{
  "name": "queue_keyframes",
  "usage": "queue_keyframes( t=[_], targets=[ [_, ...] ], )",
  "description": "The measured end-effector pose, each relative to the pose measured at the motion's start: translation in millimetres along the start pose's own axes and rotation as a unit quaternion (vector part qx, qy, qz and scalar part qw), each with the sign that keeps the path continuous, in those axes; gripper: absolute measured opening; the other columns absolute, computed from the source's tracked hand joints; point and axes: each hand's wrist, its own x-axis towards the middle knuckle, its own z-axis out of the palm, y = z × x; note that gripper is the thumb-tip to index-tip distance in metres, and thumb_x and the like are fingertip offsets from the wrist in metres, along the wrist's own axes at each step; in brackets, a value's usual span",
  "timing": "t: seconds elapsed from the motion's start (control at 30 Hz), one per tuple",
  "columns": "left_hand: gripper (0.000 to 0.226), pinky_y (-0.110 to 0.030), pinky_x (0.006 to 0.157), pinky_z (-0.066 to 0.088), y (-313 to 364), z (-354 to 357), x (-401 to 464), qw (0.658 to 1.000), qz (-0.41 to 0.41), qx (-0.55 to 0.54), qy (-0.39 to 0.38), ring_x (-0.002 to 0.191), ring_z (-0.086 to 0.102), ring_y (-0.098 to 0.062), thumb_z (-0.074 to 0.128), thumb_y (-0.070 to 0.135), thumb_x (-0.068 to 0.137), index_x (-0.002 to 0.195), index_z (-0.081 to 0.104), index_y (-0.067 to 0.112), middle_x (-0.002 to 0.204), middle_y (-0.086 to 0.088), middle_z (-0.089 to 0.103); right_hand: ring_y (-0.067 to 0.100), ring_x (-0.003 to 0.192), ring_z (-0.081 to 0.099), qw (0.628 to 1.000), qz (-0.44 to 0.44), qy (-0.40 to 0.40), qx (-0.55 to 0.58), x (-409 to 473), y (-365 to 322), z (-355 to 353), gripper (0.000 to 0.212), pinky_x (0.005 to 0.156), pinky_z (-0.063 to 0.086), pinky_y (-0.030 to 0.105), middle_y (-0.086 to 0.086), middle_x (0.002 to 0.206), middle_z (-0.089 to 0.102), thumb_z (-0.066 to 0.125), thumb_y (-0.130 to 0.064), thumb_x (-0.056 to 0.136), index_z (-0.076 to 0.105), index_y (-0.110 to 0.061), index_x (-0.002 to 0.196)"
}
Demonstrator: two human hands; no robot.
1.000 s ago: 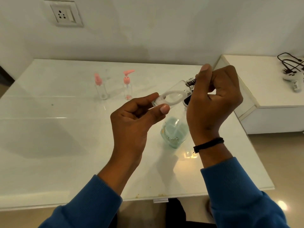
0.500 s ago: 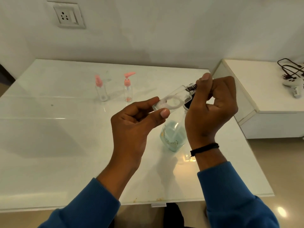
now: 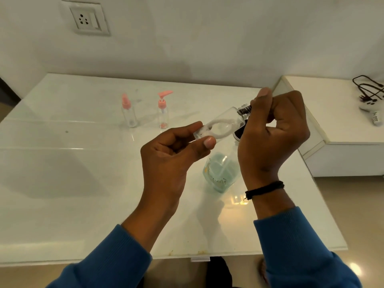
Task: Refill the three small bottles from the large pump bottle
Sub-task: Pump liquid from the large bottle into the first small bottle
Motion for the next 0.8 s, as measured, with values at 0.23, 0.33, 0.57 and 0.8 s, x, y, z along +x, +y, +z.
queue_keyframes(
  t=[0.23,0.33,0.57,0.8],
  targets=[
    [0.042,-0.032,0.077,0.062,0.4,2.1,-1.8,1.0,-0.004,-0.015,0.001,0.091,0.076,-0.03,0.082,0.017,0.062,0.102,0.075,0.011,0.095,-0.006,0.079,0.021,0.061,0.043,1.0,-0.003,0.001,0.006,-0.2,3.2,-1.1,0.04,0.057,0.037,0.033,0.013,0.062,0.051,0.061,-0.004,0.099,0.056,0.004,0.06],
    [0.041,-0.032,0.078,0.062,1.1,0.6,-0.5,1.0,-0.004,-0.019,0.0,0.093,0.076,-0.031,0.082,0.017,0.063,0.103,0.075,0.01,0.097,-0.008,0.079,0.021,0.061,0.043,1.0,-0.005,0.004,-0.004,0.8,0.4,0.0,0.042,0.057,0.038,0.037,0.01,0.062,0.049,0.061,-0.007,0.099,0.055,0.004,0.059],
    [0.04,-0.031,0.077,0.062,1.5,1.2,-0.5,1.0,-0.006,-0.012,0.002,0.091,0.077,-0.028,0.081,0.016,0.065,0.104,0.075,0.011,0.095,-0.005,0.079,0.02,0.061,0.043,1.0,-0.001,0.003,0.009,-2.4,0.9,0.2,0.04,0.057,0.035,0.025,0.012,0.063,0.049,0.061,-0.004,0.099,0.057,0.004,0.061],
    [0.039,-0.03,0.076,0.061,2.5,1.2,-0.4,1.0,-0.004,-0.02,0.001,0.091,0.076,-0.029,0.082,0.017,0.062,0.1,0.076,0.013,0.094,-0.006,0.079,0.003,0.064,0.037,1.0,-0.002,0.006,0.014,-4.4,-1.6,0.6,0.037,0.062,0.031,0.014,0.005,0.064,0.047,0.061,-0.001,0.098,0.058,0.0,0.062]
  ],
)
